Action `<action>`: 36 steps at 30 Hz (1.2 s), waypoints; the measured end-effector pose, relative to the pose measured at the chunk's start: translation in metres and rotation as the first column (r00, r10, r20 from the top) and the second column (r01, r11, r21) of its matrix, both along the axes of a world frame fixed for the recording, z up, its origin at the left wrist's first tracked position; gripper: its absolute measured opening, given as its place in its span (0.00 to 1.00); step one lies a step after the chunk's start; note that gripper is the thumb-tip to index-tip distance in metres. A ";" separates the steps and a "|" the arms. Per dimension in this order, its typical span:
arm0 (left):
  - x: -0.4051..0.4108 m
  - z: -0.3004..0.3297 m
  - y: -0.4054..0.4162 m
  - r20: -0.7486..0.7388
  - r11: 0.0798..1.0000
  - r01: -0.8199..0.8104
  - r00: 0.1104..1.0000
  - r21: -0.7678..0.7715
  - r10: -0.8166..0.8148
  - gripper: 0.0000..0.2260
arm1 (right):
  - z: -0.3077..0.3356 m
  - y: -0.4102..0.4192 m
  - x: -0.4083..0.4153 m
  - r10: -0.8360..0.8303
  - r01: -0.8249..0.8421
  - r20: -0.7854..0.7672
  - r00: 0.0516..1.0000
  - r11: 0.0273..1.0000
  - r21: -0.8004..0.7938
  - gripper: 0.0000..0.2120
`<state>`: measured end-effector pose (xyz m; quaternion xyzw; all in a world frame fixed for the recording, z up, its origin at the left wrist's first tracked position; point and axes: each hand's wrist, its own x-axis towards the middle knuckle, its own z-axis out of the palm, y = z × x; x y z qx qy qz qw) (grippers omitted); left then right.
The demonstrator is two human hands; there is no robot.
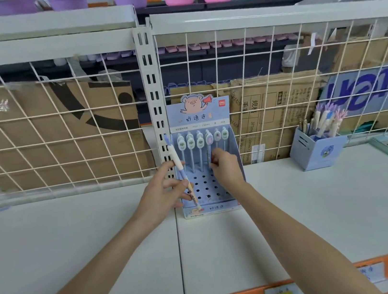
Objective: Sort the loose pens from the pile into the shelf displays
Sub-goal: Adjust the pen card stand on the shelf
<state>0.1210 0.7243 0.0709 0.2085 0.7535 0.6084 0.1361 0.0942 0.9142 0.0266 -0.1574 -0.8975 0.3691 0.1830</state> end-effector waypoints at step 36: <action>0.011 -0.006 -0.021 0.079 0.994 -0.027 0.997 0.102 0.019 0.14 | -0.008 -0.009 -0.004 -0.143 0.149 0.065 0.988 0.984 -0.101 0.04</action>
